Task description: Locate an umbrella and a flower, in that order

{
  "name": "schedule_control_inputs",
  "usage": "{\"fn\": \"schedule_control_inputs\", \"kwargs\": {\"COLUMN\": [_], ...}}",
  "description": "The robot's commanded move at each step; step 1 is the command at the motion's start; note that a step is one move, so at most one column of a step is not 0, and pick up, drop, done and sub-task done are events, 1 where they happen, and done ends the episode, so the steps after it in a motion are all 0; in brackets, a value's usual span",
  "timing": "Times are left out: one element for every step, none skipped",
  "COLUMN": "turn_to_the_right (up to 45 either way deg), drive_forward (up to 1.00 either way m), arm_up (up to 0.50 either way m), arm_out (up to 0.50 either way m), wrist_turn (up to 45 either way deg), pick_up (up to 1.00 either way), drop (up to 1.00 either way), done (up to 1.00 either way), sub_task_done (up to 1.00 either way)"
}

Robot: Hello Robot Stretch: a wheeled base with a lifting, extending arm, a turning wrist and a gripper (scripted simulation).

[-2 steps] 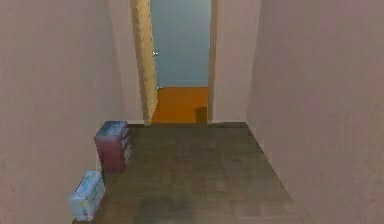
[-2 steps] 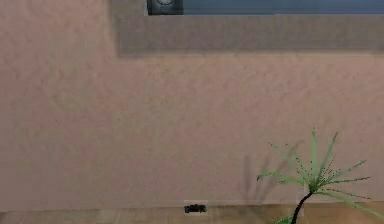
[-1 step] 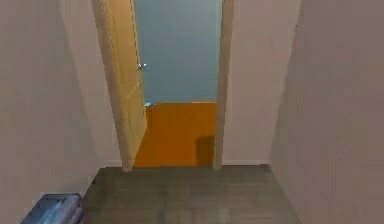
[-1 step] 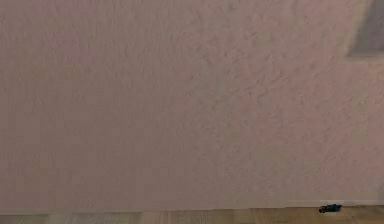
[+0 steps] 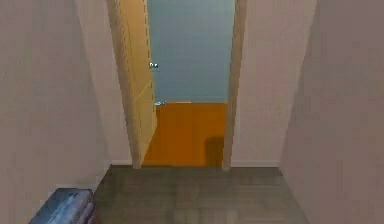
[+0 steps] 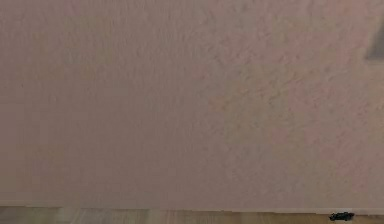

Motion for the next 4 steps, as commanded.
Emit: {"fn": "schedule_control_inputs", "kwargs": {"turn_to_the_right": [0.0, 0.0, 0.0, 33.0], "drive_forward": [1.0, 0.9, 0.75, 0.0], "arm_up": [0.0, 0.0, 0.0, 0.0], "arm_out": [0.0, 0.0, 0.0, 0.0], "wrist_turn": [0.0, 0.0, 0.0, 0.0], "pick_up": [0.0, 0.0, 0.0, 0.0], "drop": [0.0, 0.0, 0.0, 0.0], "done": [0.0, 0.0, 0.0, 0.0], "sub_task_done": [0.0, 0.0, 0.0, 0.0]}}
